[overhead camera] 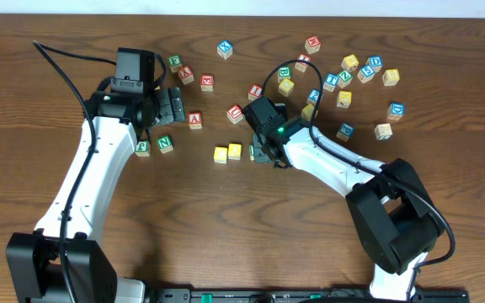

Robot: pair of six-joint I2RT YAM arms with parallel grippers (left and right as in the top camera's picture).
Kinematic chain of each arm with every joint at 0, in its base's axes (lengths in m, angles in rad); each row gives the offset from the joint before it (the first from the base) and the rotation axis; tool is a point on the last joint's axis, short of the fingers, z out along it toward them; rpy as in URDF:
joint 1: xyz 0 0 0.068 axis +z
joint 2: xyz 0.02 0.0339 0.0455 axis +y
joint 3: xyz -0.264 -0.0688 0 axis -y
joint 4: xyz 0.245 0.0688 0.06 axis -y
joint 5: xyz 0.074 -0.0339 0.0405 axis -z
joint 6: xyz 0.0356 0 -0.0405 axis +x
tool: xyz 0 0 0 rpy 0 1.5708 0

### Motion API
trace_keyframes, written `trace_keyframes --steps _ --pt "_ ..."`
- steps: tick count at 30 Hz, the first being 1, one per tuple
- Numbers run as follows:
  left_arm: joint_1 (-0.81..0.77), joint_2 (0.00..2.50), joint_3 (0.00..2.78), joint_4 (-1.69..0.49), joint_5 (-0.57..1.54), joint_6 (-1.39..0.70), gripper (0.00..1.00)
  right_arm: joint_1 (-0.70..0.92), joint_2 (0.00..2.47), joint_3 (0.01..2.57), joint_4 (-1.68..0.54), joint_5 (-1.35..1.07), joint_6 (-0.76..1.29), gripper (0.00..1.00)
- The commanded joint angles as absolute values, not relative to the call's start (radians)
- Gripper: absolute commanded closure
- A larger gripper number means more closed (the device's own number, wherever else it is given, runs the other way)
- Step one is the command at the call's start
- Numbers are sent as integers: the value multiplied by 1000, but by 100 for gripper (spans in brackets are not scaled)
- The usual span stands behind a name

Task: Spell out CORL
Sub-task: 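Lower the blue L block beside the green R block at row end, then open the right gripper and nudge the L block into line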

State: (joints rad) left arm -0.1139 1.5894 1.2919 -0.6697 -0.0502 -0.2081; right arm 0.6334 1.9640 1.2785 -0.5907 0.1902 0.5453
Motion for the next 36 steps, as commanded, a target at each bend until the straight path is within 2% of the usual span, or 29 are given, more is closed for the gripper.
trace_keyframes --steps 1,2,10,24,27,29,36 --pt "-114 1567 1309 -669 -44 -194 2 640 1977 1257 -594 193 557 68" --pt "-114 1567 1309 -669 -44 -194 2 640 1977 1257 -594 193 557 62" --pt "-114 1567 1309 -669 -44 -194 2 640 1961 1257 -594 194 556 54" --pt "-114 1567 1309 -669 -44 -195 2 620 1870 1262 -598 220 545 51" --pt "-114 1567 1309 -669 -44 -195 2 620 1863 1262 -594 273 545 55" --pt "-114 1567 1309 -669 -44 -195 2 620 1863 1262 -587 307 545 65" --pt "-114 1567 1309 -669 -44 -195 2 602 1863 1262 -523 358 515 84"
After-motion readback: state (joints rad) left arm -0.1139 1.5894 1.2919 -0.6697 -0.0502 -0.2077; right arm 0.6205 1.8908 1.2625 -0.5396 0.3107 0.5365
